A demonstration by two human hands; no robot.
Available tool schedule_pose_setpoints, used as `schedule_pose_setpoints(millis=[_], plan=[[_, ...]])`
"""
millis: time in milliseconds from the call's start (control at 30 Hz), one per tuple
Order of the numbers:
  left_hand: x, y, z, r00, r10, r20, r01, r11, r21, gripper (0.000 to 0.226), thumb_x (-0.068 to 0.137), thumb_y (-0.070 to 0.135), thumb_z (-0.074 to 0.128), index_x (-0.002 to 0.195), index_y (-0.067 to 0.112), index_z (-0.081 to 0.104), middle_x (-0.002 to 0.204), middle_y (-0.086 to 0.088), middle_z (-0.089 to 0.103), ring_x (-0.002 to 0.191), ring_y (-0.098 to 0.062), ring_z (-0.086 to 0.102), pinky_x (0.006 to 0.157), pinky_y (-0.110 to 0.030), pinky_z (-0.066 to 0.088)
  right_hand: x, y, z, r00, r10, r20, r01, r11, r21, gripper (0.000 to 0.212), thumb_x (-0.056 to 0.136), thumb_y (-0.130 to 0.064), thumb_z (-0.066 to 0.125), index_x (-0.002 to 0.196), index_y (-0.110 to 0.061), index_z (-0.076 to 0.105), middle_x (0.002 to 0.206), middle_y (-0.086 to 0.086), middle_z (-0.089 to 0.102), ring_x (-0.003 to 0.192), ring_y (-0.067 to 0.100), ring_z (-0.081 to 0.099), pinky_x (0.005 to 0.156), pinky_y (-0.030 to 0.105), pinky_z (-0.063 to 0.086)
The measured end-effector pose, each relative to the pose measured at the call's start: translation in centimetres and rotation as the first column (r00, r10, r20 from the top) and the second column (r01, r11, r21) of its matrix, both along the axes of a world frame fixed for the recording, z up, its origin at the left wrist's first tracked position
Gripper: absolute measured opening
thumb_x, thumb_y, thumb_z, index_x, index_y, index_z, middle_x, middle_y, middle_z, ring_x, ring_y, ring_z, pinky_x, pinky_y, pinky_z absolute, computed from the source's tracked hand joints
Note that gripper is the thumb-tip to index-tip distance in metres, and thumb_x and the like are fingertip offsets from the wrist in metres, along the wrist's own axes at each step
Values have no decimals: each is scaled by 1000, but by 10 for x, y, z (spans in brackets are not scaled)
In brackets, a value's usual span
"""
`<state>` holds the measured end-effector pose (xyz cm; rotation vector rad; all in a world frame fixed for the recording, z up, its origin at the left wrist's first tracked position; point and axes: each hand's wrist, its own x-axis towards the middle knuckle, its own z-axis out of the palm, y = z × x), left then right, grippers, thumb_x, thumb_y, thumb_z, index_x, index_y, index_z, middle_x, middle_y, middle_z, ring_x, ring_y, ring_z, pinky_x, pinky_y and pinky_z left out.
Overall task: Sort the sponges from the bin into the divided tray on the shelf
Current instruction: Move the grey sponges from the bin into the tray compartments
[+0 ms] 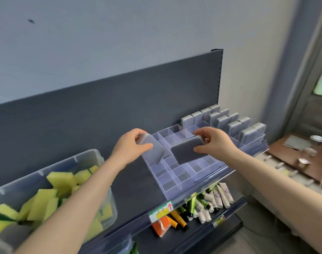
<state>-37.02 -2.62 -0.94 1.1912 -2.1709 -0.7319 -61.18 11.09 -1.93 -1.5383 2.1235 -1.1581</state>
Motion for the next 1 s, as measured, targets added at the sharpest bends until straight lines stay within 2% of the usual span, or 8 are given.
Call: schedule_pose_setpoints(millis=[133, 233, 367, 533, 667, 767, 900, 1000], plan=[[-44, 4, -9, 998, -48, 43, 47, 999, 14, 32, 70, 34, 73, 98, 36, 60, 94, 17, 61, 86, -6, 58, 75, -33, 52, -37, 11, -10, 1000, -22, -9, 22, 999, 30, 46, 68, -18, 77, 111, -25, 63, 91, -12, 58, 79, 9, 54, 70, 27, 47], [-74, 1, -11, 994, -78, 70, 77, 997, 11, 33, 71, 32, 73, 102, 32, 60, 96, 15, 62, 90, -9, 59, 77, -34, 52, -62, 12, -17, 999, -42, -18, 43, 998, 56, 47, 68, -19, 77, 111, -24, 62, 98, -7, 61, 86, 14, 56, 77, 34, 52], [-112, -11, -13, 990, -115, 81, 118, 993, -28, 37, 74, 31, 73, 109, 28, 59, 102, 11, 61, 95, -10, 57, 80, -31, 51, -90, 5, -26, 998, -69, -3, 69, 995, 73, 43, 69, -17, 77, 108, -27, 62, 97, -6, 62, 86, 15, 58, 75, 34, 54], [-152, -44, -16, 991, -121, 58, 125, 989, -79, 38, 74, 31, 74, 108, 31, 57, 100, 15, 59, 92, -6, 55, 73, -25, 47, -124, -22, -31, 996, -87, 6, 86, 992, 93, 43, 70, -17, 76, 108, -30, 62, 97, -6, 60, 84, 15, 58, 73, 33, 56], [-179, -77, -16, 992, -123, 18, 124, 989, -76, 36, 73, 29, 76, 104, 31, 58, 94, 22, 57, 88, -1, 54, 66, -16, 41, -154, -56, -23, 995, -95, -35, 99, 988, 121, 49, 68, -16, 76, 113, -28, 61, 98, -7, 60, 83, 13, 56, 75, 31, 53], [-197, -100, -20, 993, -118, 2, 117, 990, -72, 35, 72, 30, 77, 101, 34, 59, 92, 23, 57, 85, 1, 55, 64, -16, 41, -174, -85, -14, 989, -96, -110, 108, 989, 105, 51, 65, -17, 76, 113, -26, 62, 92, -10, 61, 80, 12, 55, 72, 23, 42], [-217, -123, -30, 993, -122, -5, 122, 992, -20, 35, 70, 29, 78, 100, 34, 61, 94, 20, 61, 86, 0, 57, 68, -18, 45, -194, -118, -10, 974, -91, -208, 112, 989, 92, 47, 64, -15, 74, 107, -28, 64, 81, -8, 59, 76, 14, 50, 67, 24, 36], [-229, -138, -34, 992, -124, -14, 124, 992, -10, 35, 70, 28, 78, 99, 36, 61, 95, 20, 60, 88, 0, 56, 71, -19, 44, -207, -140, -12, 972, -53, -229, 75, 993, 90, 46, 65, -12, 72, 107, -32, 64, 91, -4, 64, 82, 17, 53, 69, 25, 38]])
